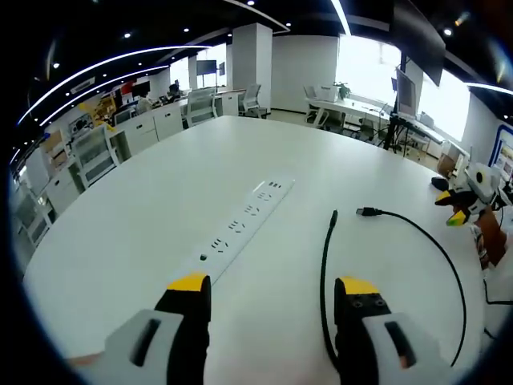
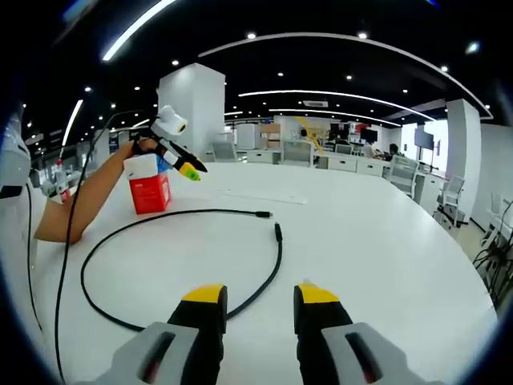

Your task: Find the data cable on the table. Grasp the USB connector end of the cable and insert it into the USB port on the table

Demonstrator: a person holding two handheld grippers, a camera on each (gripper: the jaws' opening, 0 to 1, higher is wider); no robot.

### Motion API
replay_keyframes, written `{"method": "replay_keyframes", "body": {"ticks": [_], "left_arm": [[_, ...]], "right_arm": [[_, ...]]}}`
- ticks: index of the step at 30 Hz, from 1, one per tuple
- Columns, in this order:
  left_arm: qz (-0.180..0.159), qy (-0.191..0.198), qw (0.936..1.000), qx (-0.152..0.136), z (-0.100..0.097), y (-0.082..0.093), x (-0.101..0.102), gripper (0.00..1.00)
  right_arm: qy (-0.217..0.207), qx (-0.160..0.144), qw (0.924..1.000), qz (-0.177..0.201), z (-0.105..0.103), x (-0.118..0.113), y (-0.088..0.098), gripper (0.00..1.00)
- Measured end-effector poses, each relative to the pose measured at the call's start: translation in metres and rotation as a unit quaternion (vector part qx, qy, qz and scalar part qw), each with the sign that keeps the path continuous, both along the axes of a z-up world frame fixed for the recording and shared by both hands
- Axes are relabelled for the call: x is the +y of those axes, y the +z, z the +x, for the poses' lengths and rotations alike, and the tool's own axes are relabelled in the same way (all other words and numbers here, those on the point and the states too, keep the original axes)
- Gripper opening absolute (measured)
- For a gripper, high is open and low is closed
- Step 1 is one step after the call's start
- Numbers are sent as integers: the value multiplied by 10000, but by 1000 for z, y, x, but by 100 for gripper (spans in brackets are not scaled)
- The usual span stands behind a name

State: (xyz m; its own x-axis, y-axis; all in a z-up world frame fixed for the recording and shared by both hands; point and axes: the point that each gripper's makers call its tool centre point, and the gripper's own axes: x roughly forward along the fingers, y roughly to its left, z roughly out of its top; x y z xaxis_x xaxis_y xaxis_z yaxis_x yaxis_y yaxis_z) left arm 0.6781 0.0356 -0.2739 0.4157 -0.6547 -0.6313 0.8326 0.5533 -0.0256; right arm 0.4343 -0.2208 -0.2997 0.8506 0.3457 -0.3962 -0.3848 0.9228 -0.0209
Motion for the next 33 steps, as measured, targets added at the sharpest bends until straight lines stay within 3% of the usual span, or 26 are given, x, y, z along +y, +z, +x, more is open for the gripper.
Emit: {"method": "replay_keyframes", "body": {"ticks": [27,33], "left_arm": [[46,24,10000,9,0,-1,1,61],[123,217,9997,-32,3,-1,7,54]], "right_arm": [[-180,135,9997,-66,-1,-9,-8,36],[-245,144,9996,-85,-3,-13,-9,36]]}}
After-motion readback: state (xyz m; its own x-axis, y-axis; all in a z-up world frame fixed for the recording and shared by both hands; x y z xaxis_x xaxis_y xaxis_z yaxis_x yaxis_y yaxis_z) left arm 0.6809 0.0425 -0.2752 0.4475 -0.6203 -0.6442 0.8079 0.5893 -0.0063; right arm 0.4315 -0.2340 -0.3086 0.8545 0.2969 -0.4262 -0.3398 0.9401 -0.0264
